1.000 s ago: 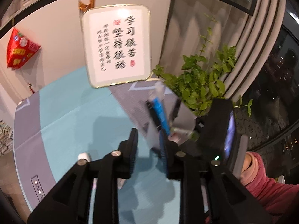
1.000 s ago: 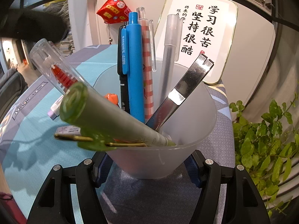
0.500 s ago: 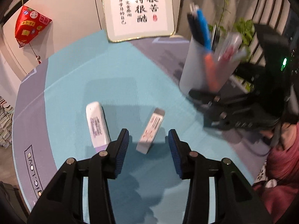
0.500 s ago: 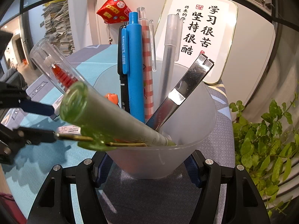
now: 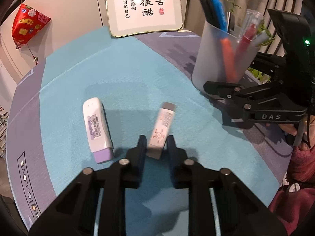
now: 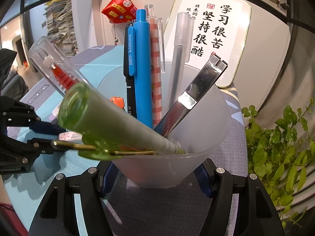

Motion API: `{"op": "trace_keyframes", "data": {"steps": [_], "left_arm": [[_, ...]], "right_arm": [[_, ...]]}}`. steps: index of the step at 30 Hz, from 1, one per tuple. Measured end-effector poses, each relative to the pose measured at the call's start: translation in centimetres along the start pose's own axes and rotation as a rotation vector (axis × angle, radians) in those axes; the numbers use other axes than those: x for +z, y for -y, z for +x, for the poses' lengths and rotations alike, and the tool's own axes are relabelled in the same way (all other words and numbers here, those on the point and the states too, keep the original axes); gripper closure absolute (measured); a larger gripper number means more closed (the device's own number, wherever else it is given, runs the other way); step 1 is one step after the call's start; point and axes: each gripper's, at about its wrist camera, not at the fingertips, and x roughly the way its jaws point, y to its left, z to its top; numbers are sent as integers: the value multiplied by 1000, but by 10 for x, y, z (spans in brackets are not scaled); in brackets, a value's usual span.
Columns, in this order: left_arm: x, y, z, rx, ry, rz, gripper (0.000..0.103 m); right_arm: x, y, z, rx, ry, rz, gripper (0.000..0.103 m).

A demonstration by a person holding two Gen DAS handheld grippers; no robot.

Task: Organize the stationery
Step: 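Grasp the white eraser with the left tool, then carry the white eraser with the left tool and drop it into the cup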

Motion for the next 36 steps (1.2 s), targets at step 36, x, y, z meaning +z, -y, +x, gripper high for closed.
{"op": "trace_keyframes", "data": {"steps": [36], "left_arm": [[117, 75, -119, -94, 349, 157, 89]], "right_arm": [[0, -1, 0, -1, 0, 0, 34]]}}
